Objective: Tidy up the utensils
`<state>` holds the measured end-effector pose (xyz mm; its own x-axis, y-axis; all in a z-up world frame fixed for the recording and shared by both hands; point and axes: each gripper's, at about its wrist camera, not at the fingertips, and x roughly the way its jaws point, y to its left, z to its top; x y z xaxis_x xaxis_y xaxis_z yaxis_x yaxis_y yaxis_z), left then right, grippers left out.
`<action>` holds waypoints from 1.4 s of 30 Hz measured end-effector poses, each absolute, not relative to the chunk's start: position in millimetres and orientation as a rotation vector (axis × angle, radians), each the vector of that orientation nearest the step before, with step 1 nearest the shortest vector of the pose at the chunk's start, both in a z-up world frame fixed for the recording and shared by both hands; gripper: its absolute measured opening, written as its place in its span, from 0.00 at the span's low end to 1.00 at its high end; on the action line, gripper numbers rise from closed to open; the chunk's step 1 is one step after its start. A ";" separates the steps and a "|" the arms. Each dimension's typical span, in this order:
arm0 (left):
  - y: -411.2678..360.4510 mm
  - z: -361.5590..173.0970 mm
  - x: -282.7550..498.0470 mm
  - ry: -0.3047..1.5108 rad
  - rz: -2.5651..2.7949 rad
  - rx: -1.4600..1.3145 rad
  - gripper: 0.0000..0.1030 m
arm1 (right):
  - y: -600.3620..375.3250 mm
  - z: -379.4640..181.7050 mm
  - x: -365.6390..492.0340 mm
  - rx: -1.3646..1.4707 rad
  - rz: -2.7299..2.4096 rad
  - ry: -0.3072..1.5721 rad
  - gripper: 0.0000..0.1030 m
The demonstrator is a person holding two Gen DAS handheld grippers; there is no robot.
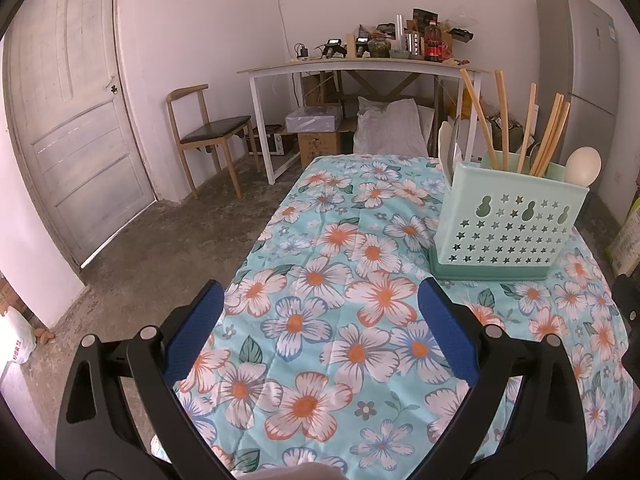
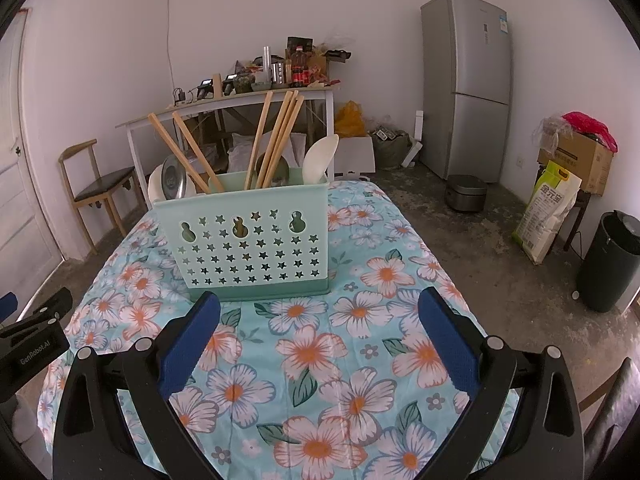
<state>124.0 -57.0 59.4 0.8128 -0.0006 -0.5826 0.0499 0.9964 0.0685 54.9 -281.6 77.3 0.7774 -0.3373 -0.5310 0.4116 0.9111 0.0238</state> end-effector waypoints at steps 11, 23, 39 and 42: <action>-57.4 59.3 124.0 0.621 -0.028 0.083 0.91 | -279.5 77.4 54.0 0.139 -0.406 0.542 0.94; -58.1 59.5 123.8 0.622 -0.028 0.085 0.91 | -279.0 77.4 54.1 0.141 -0.407 0.545 0.94; -57.9 60.2 123.4 0.621 -0.029 0.086 0.91 | -279.0 78.0 53.4 0.142 -0.407 0.545 0.94; -57.9 60.2 123.7 0.623 -0.031 0.085 0.91 | -279.1 78.0 53.3 0.141 -0.406 0.544 0.94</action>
